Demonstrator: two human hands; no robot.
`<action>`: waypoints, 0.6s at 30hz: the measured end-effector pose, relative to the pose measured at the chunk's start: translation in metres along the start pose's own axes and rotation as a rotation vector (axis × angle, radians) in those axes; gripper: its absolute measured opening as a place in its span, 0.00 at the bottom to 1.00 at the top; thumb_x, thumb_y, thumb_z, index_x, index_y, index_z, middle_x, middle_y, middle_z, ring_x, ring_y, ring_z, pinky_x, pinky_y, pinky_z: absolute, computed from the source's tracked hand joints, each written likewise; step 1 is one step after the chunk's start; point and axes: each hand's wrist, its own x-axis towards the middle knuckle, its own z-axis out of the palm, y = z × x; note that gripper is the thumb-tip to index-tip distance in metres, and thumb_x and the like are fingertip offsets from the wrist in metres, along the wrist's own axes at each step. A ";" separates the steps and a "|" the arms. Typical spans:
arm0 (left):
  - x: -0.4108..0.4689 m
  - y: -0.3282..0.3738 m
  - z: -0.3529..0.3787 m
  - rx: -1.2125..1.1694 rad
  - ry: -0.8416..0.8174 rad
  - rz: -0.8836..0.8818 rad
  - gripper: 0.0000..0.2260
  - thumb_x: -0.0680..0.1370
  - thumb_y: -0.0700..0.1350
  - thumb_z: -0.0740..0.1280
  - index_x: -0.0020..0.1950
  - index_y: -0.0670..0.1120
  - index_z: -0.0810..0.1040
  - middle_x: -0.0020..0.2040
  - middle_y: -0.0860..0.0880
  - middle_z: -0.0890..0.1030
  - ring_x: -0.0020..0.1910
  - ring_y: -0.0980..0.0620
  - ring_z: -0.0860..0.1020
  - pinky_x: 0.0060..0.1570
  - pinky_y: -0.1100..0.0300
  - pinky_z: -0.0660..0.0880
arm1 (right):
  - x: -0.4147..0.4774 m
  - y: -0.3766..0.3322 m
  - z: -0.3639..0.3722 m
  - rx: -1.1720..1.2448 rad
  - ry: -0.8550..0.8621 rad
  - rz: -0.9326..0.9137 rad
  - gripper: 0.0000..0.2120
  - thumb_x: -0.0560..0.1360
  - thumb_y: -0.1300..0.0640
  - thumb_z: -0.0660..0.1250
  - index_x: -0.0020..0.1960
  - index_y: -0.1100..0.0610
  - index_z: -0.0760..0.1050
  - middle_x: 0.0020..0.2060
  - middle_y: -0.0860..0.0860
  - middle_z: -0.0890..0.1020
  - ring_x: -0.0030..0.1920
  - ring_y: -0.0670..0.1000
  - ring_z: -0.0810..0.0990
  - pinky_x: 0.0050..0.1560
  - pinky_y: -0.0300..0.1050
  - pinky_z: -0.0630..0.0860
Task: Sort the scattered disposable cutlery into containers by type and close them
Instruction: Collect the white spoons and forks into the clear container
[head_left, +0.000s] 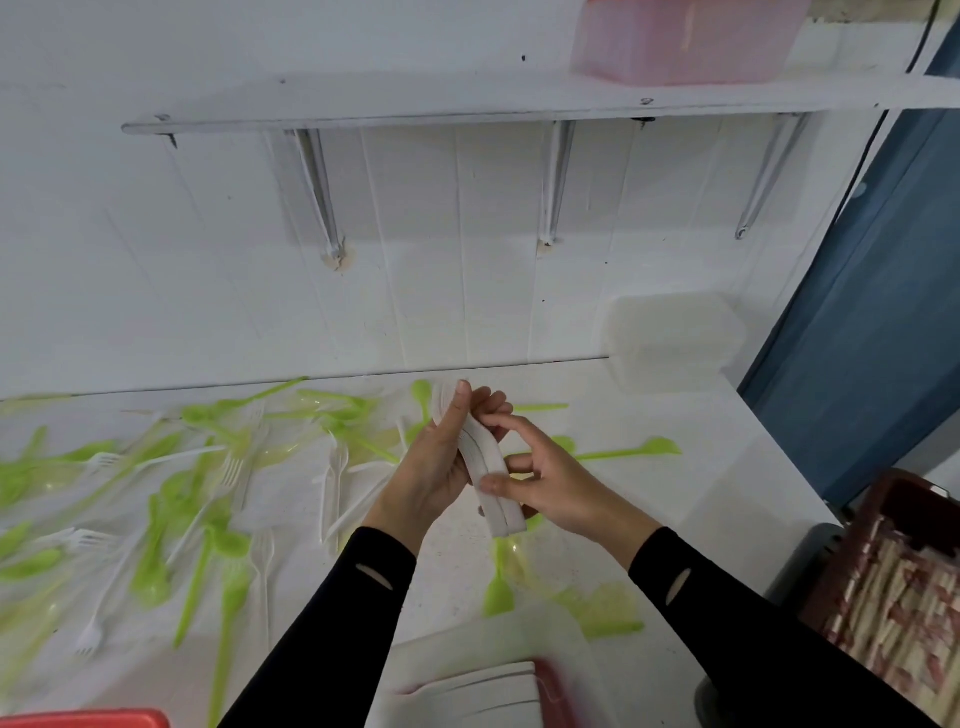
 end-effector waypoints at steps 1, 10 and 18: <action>0.002 -0.001 0.000 -0.017 0.020 0.002 0.22 0.74 0.55 0.66 0.58 0.39 0.76 0.53 0.44 0.84 0.53 0.51 0.83 0.50 0.60 0.81 | 0.000 0.001 0.001 0.030 -0.010 0.013 0.28 0.77 0.60 0.70 0.70 0.40 0.65 0.51 0.56 0.85 0.47 0.57 0.86 0.47 0.57 0.83; 0.009 -0.005 -0.001 -0.196 0.260 0.079 0.13 0.80 0.50 0.65 0.50 0.40 0.73 0.50 0.44 0.81 0.48 0.51 0.83 0.57 0.55 0.78 | 0.005 0.016 0.002 -0.124 -0.021 0.077 0.39 0.73 0.56 0.74 0.75 0.37 0.58 0.55 0.52 0.78 0.46 0.52 0.84 0.42 0.43 0.80; 0.003 0.000 -0.004 -0.022 0.105 0.104 0.10 0.79 0.38 0.65 0.60 0.41 0.73 0.59 0.44 0.79 0.60 0.46 0.79 0.55 0.52 0.78 | 0.013 0.021 -0.011 -0.299 0.283 -0.029 0.19 0.78 0.57 0.68 0.67 0.50 0.70 0.55 0.45 0.79 0.49 0.49 0.80 0.51 0.43 0.77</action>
